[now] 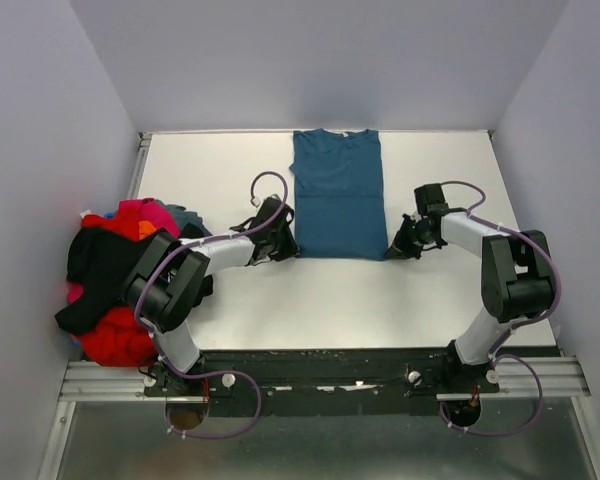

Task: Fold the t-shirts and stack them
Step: Grab one side of the 2/3 rectangular tshirt with both arms

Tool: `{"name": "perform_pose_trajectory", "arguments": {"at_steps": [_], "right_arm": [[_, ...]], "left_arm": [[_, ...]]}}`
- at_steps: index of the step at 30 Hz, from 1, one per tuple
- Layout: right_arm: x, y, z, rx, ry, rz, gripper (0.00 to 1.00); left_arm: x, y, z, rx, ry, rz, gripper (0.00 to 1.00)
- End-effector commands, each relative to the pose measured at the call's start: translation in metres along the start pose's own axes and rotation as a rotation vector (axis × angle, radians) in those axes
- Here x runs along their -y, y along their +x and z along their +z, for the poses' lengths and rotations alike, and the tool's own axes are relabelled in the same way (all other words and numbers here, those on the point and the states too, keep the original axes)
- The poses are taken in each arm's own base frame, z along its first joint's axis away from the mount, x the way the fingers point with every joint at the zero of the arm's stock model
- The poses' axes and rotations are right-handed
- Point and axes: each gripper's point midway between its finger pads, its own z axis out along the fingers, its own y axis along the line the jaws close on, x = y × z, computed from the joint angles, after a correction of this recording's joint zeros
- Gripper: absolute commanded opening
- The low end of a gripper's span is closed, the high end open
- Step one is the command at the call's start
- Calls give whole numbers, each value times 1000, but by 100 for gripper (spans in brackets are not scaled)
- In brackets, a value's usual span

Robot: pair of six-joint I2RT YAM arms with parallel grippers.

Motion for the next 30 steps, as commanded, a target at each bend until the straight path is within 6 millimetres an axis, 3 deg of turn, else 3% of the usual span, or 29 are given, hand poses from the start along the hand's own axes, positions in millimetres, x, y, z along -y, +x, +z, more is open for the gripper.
{"name": "perform_pose_trajectory", "arguments": {"at_steps": [1, 7, 13, 26, 30], "right_arm": [[3, -6, -1, 22, 47, 2, 1], [2, -10, -15, 63, 48, -17, 1], [0, -8, -12, 44, 30, -17, 1], [-5, -7, -11, 38, 7, -20, 1], [-5, -7, -10, 37, 4, -20, 1]], "left_arm": [[-10, 5, 4, -10, -42, 9, 25], [-21, -2, -12, 29, -95, 34, 26], [-18, -5, -24, 49, -79, 44, 44], [-12, 20, 4, -55, -29, 37, 49], [-17, 21, 11, -65, -63, 22, 42]]}}
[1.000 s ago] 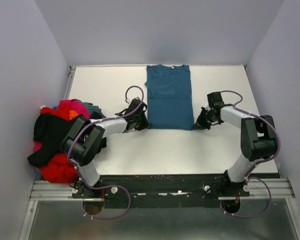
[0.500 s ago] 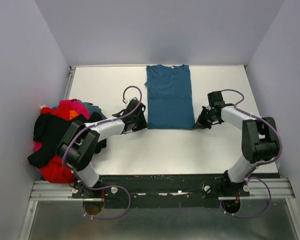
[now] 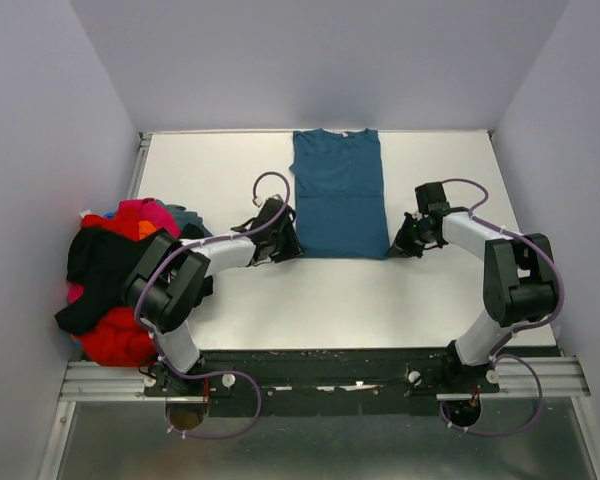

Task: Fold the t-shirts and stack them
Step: Grab one side of the 2/3 rectangular tshirt with both arms

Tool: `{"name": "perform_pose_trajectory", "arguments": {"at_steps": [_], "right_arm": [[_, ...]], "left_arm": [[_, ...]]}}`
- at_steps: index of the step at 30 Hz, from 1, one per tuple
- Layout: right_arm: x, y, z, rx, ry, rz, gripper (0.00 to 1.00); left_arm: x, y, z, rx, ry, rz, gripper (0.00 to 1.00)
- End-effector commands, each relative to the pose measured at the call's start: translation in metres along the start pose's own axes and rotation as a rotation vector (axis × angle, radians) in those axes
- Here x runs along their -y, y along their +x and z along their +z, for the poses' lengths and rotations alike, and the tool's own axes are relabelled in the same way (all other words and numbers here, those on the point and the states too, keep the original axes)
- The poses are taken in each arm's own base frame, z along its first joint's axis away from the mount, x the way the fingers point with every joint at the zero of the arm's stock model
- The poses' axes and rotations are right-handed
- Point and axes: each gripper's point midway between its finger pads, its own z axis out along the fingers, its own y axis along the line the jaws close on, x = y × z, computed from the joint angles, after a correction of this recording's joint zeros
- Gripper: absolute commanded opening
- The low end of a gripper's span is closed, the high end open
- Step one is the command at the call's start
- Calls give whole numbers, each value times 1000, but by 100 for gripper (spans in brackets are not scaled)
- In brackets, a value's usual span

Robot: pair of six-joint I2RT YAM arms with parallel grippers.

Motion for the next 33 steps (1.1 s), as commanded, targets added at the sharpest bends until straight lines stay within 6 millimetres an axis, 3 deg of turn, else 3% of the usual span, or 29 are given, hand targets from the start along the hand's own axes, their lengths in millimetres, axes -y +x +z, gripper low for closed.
{"name": "perform_pose_trajectory", "arguments": {"at_steps": [1, 6, 13, 21, 28, 33], "right_arm": [[-5, -2, -3, 5, -15, -14, 1], [-6, -2, -6, 13, -22, -16, 1], [-8, 7, -27, 32, -54, -48, 1], [-3, 34, -56, 49, -103, -85, 1], [-3, 57, -93, 93, -166, -101, 1], [-9, 60, -125, 172, -211, -111, 1]], "left_arm": [[-15, 18, 15, -64, -63, -11, 38], [-17, 17, 20, -57, -70, -34, 0], [-11, 3, -14, -5, -75, 19, 0], [-1, 6, -63, 15, -20, 48, 0], [21, 14, -112, 35, 52, 87, 0], [29, 12, -142, 58, 96, 91, 0]]}}
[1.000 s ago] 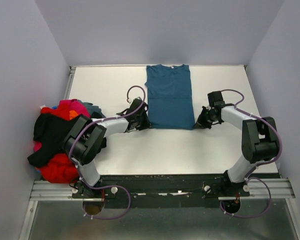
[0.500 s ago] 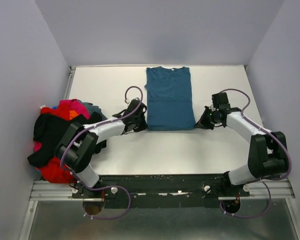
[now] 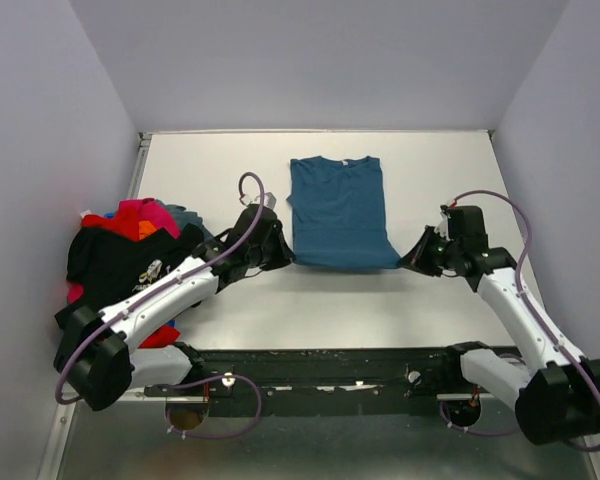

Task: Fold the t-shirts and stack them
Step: Grab one side of the 2/3 rectangular tshirt with both arms, then fold the long partially folded tshirt into a neat square

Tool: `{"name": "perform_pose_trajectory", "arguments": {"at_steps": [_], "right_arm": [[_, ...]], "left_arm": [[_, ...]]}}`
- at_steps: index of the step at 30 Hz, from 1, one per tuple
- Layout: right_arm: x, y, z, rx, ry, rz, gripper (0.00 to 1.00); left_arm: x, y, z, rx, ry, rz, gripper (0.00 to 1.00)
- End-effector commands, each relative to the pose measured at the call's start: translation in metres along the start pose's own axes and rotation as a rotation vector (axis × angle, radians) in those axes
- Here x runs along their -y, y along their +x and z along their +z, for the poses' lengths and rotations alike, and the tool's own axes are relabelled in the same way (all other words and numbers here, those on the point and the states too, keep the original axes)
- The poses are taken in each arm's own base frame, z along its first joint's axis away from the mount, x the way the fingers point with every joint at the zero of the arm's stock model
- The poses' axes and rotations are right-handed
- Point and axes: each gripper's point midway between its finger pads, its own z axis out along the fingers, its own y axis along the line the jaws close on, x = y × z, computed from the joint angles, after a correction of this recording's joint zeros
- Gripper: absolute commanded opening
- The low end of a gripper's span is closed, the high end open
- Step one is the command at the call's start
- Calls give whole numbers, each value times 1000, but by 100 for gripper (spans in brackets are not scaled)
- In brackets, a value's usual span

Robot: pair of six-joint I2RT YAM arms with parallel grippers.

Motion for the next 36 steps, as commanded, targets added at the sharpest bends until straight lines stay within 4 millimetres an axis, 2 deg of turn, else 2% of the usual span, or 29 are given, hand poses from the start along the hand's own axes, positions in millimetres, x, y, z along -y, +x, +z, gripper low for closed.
{"name": "perform_pose_trajectory", "arguments": {"at_steps": [1, 6, 11, 14, 15, 19, 24, 29, 36], "right_arm": [[-8, 4, -24, 25, -20, -9, 1], [-23, -31, -30, 95, -6, -1, 1], [-50, -79, -20, 116, -9, 14, 1], [-63, -109, -5, 121, 0, 21, 1], [-62, -116, 7, 99, 19, 32, 1], [-73, -151, 32, 80, 39, 49, 1], [-83, -190, 59, 74, 49, 73, 1], [-79, -219, 85, 69, 72, 102, 1], [-64, -246, 123, 53, 78, 144, 1]], "left_arm": [[-6, 0, -26, 7, -30, 11, 0], [2, -31, -32, 59, -43, 22, 0], [3, -81, -16, 121, -37, -17, 0], [-4, -112, 0, 146, -81, -32, 0], [-2, -125, 4, 158, -82, -40, 0], [-3, -170, 27, 203, -96, -71, 0], [1, -214, 58, 205, -89, -64, 0], [-1, -239, 97, 162, -81, -60, 0], [-14, -257, 155, 136, -58, -78, 0]]}}
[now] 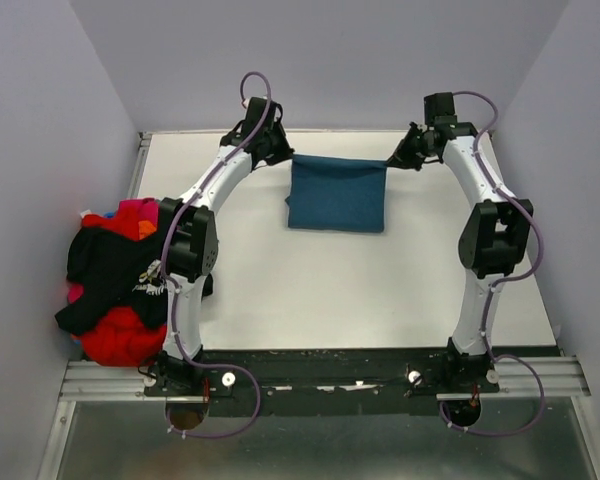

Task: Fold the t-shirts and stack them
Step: Fold the long partially folded tshirt into a neat square

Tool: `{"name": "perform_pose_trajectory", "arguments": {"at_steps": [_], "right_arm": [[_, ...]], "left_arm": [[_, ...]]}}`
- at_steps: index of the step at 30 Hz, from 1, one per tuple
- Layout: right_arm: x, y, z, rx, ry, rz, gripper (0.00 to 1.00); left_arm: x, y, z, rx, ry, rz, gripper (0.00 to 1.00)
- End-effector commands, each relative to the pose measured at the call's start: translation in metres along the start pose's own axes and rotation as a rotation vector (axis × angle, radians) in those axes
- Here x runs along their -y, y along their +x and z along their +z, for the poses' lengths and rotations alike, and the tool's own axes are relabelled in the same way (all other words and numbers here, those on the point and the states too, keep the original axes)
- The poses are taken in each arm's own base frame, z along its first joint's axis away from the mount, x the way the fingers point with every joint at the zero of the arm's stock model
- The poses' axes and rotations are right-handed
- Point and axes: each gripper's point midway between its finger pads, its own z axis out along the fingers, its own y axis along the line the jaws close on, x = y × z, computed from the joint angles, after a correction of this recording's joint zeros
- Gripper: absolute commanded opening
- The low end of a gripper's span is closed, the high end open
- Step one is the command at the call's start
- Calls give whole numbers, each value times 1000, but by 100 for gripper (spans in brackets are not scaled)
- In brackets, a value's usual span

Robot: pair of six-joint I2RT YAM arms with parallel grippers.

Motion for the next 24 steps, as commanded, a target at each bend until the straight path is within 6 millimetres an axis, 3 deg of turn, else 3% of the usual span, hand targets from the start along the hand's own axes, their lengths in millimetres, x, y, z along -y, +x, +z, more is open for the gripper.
{"name": "perform_pose_trajectory", "arguments": {"at_steps": [1, 8, 9, 10, 12, 13, 17, 19, 24], "right_arm": [[16, -15, 25, -23, 34, 49, 1], [17, -51, 76, 5, -50, 88, 2], [20, -58, 86, 22, -67, 93, 9], [21, -61, 101, 36, -89, 103, 28], [19, -71, 113, 59, -123, 105, 80], [17, -76, 114, 67, -130, 89, 89], [17, -77, 106, 103, -139, -2, 86], [26, -74, 103, 122, -110, -19, 82], [28, -56, 100, 73, -132, -39, 66]], "left_arm": [[-11, 2, 35, -52, 16, -5, 0], [-27, -2, 89, -30, 71, -74, 1], [-28, -1, 100, -33, 117, -95, 12], [-28, 1, 110, -37, 156, -119, 34], [-32, 3, 126, -43, 186, -154, 72], [-31, 0, 129, -34, 198, -144, 98], [-25, -8, 122, 6, 231, -98, 99], [-28, -7, 116, 24, 221, -89, 98], [-32, 8, 106, 1, 229, -89, 87]]}}
